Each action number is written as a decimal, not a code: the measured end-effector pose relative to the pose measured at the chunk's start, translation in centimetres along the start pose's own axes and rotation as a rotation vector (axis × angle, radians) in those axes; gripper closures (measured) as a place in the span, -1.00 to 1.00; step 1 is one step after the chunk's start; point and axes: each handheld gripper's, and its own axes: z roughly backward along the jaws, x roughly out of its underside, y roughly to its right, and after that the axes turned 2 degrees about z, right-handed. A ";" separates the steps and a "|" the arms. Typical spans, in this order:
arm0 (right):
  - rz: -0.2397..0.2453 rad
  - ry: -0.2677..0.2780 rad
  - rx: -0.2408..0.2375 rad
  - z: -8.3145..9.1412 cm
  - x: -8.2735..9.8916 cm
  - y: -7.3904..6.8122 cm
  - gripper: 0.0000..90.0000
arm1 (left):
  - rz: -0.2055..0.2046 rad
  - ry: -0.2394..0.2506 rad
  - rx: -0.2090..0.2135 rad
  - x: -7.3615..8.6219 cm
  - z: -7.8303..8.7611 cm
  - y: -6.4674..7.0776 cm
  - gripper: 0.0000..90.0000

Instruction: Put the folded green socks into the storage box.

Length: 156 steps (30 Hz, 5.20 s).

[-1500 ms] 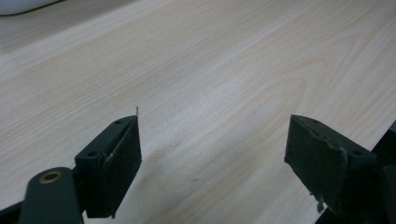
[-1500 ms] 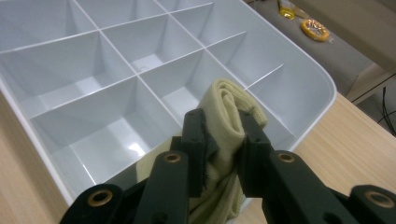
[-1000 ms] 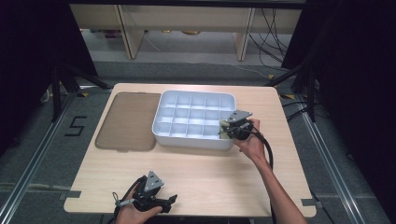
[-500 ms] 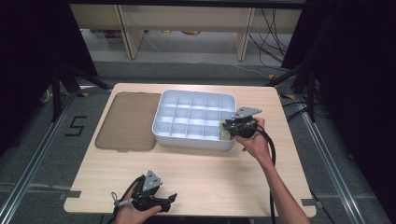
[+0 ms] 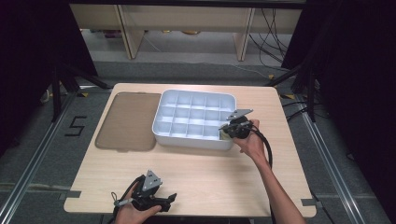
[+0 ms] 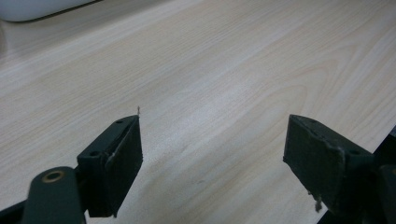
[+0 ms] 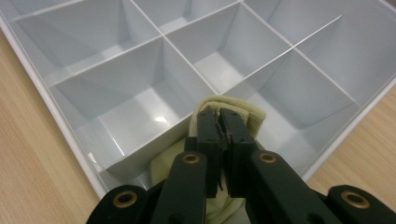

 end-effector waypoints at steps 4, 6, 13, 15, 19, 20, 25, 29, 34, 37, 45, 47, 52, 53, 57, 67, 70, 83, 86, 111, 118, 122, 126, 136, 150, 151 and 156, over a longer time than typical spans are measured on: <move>0.004 -0.043 0.000 -0.6 -0.2 -0.4 0.95 | -0.012 -0.005 -0.005 0.0 0.1 -0.1 -0.58; 0.012 -0.074 -0.010 -0.5 -0.3 -0.4 0.95 | -0.032 -0.023 -0.004 -0.1 0.2 -0.2 -0.58; -0.023 -0.081 -0.039 -0.9 0.0 0.0 0.95 | -0.029 -0.020 -0.002 -0.1 0.3 -0.2 -0.58; -0.040 -0.070 -0.042 -1.1 0.2 0.1 0.95 | 0.023 0.016 0.000 0.0 0.0 0.1 -0.58; -0.073 -0.064 -0.062 -1.0 0.3 0.1 0.95 | 0.053 0.037 -0.007 0.0 -0.1 0.2 -0.58; -0.082 -0.067 -0.069 -0.6 0.2 0.2 0.94 | 0.036 0.038 -0.005 0.0 -0.1 0.2 -0.58; -0.100 0.012 -0.055 1.1 -0.3 0.7 0.93 | 0.003 -0.009 0.008 0.0 0.0 0.0 -0.58; -0.093 0.006 -0.039 1.1 -0.2 1.1 0.93 | 0.014 0.005 0.001 0.0 0.0 0.0 -0.58; -0.100 -0.060 -0.049 -0.3 0.3 0.7 0.94 | 0.014 0.001 0.005 0.0 0.0 0.0 -0.58; -0.066 -0.083 -0.045 -0.5 0.1 0.2 0.94 | 0.004 -0.001 0.001 0.0 0.0 0.0 -0.58; -0.103 -0.032 -0.043 0.3 0.1 0.6 0.91 | -0.004 -0.020 -0.002 0.0 0.1 -0.4 -0.58; -0.091 0.012 -0.046 1.0 -0.1 0.8 0.90 | -0.005 -0.021 -0.005 0.0 0.2 -0.5 -0.58; -0.083 0.047 -0.044 2.7 -0.5 0.4 0.88 | 0.049 0.026 -0.006 0.0 -0.2 -0.1 -0.58; -0.087 0.070 -0.048 2.9 -0.5 0.3 0.87 | 0.048 0.025 -0.006 0.0 -0.2 -0.1 -0.58; -0.054 0.124 -0.061 3.8 -0.5 0.1 0.80 | 0.053 0.030 -0.008 0.1 -0.2 -0.2 -0.58; -0.070 0.194 -0.085 4.9 -0.5 -1.5 0.49 | 0.033 0.030 0.002 -0.1 0.3 -0.2 -0.58; -0.072 0.208 -0.104 5.2 -0.3 -1.9 0.23 | 0.020 0.019 0.008 -0.1 0.2 -0.2 -0.58; -0.122 0.207 -0.159 5.6 0.4 -3.6 -0.13 | 0.040 0.020 -0.003 -0.1 0.2 -0.5 -0.58; -0.121 0.212 -0.168 5.6 0.5 -3.9 -0.17 | 0.063 0.044 -0.010 0.0 0.0 -0.4 -0.58; -0.111 0.218 -0.196 6.7 1.8 -7.0 -0.34 | 0.020 0.009 0.000 -0.1 0.5 -0.5 -0.58; -0.114 0.198 -0.211 6.6 2.9 -7.8 -0.39 | 0.058 0.040 0.000 -0.1 0.3 -0.2 -0.58; -0.082 0.186 -0.223 6.4 3.5 -8.0 -0.42 | 0.055 0.035 0.004 0.0 0.3 -0.2 -0.58; -0.099 0.169 -0.215 6.3 4.1 -8.2 -0.45 | 0.060 0.039 -0.006 0.0 0.3 -0.1 -0.58; -0.098 0.175 -0.232 6.6 5.9 -9.0 -0.49 | 0.075 0.054 0.004 0.6 0.9 0.0 -0.58; -0.095 0.148 -0.246 6.7 8.4 -10.4 -0.56 | 0.021 0.026 0.017 1.6 1.5 0.6 -0.58; -0.108 0.128 -0.243 6.9 8.6 -10.5 -0.56 | 0.019 0.009 0.021 1.6 1.6 0.5 -0.58; -0.125 0.115 -0.241 7.1 9.7 -10.8 -0.58 | 0.008 0.004 0.013 1.6 1.7 0.5 -0.58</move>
